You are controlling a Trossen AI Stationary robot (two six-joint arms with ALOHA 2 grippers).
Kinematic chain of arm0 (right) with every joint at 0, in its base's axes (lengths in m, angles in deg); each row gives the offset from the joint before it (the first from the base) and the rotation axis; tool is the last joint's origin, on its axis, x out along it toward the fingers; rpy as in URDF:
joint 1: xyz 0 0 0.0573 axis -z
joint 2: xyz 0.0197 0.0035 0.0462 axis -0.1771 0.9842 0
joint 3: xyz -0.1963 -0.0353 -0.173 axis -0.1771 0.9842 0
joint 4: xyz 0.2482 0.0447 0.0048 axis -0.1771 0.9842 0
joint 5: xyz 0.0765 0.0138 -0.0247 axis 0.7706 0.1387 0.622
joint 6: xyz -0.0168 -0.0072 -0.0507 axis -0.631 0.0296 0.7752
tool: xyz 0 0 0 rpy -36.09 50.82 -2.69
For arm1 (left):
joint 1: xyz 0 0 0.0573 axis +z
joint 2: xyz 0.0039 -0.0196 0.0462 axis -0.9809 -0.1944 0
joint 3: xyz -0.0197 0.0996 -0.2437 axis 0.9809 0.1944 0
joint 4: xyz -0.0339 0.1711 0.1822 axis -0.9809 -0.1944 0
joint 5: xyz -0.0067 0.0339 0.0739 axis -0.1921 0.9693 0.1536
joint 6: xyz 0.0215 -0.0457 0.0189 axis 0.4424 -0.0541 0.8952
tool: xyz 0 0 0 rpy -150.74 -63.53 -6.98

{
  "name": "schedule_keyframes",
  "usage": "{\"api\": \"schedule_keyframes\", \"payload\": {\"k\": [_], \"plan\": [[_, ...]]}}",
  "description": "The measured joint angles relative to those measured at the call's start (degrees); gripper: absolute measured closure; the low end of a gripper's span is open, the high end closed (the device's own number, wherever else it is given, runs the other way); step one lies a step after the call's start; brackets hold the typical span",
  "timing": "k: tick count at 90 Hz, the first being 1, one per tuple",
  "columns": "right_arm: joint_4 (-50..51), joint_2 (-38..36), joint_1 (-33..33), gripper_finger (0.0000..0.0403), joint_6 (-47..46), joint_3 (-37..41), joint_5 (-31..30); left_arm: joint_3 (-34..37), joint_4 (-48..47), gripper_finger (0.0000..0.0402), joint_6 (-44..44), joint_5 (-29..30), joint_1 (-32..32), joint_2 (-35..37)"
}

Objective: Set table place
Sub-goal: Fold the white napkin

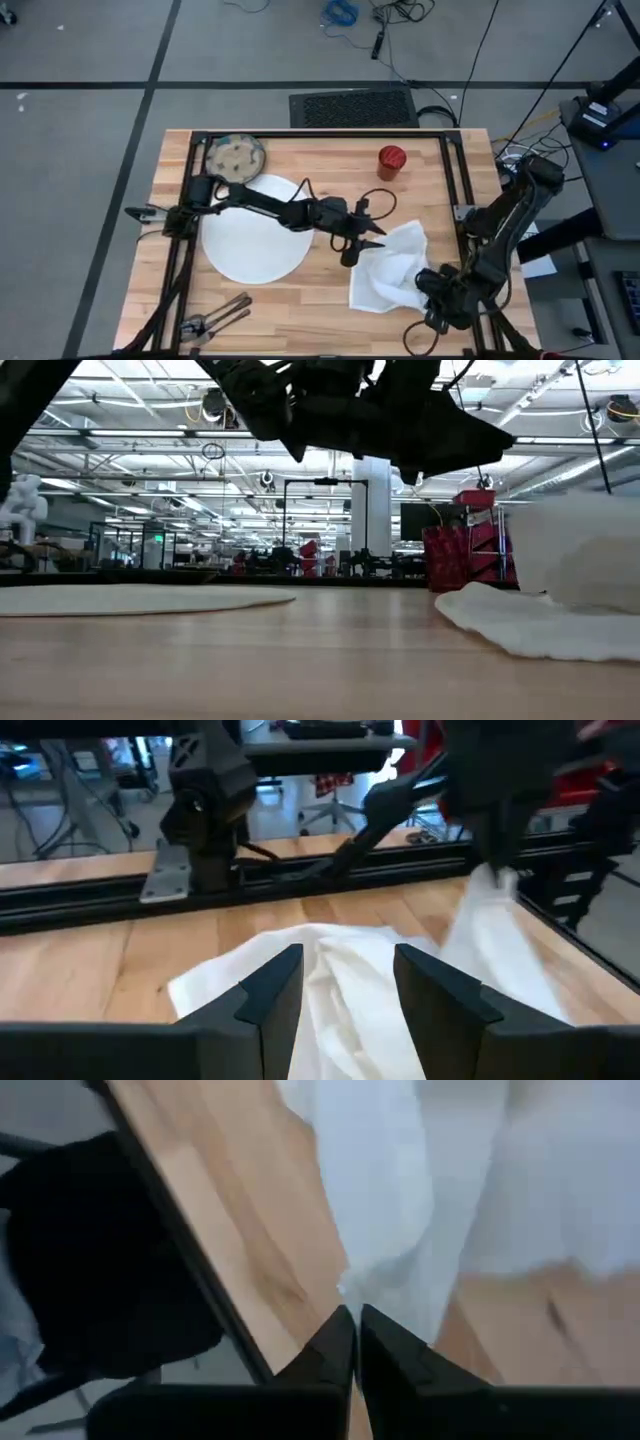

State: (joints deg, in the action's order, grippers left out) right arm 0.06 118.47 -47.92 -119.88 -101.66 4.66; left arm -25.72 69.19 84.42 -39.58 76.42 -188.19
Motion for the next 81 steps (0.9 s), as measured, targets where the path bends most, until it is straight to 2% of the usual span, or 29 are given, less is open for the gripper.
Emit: {"api": "schedule_keyframes", "payload": {"k": [18,31,45,55,60,68,81], "plan": [[0.9,0.5,-2.7,0.0403,-7.6,3.8,6.4,0.0,1.4,0.0256,-0.1,0.0,-1.1,-2.1],[2.1,0.3,-2.8,0.0403,-7.5,3.8,6.9,-1.1,-0.6,0.0256,0.7,0.7,-1.2,-4.7],[3.6,0.1,-2.7,0.0403,-7.3,3.8,6.6,-4.0,-4.9,0.0256,9.7,1.2,-2.1,-6.6],[3.9,0.1,-2.7,0.0403,-7.3,3.8,6.6,-5.0,-4.8,0.0256,18.7,1.7,-3.4,-6.5],[3.9,0.0,-2.7,0.0403,-7.3,3.8,6.5,-6.5,-5.9,0.0256,20.1,2.9,-3.9,-6.5],[4.3,0.0,-2.7,0.0403,-7.5,3.8,6.4,-12.1,-12.3,0.0256,12.8,5.6,-3.8,-6.6],[4.5,0.0,-2.7,0.0403,-8.4,3.8,6.2,-20.8,-25.8,0.0256,-2.9,5.2,-3.3,-8.3]]}}
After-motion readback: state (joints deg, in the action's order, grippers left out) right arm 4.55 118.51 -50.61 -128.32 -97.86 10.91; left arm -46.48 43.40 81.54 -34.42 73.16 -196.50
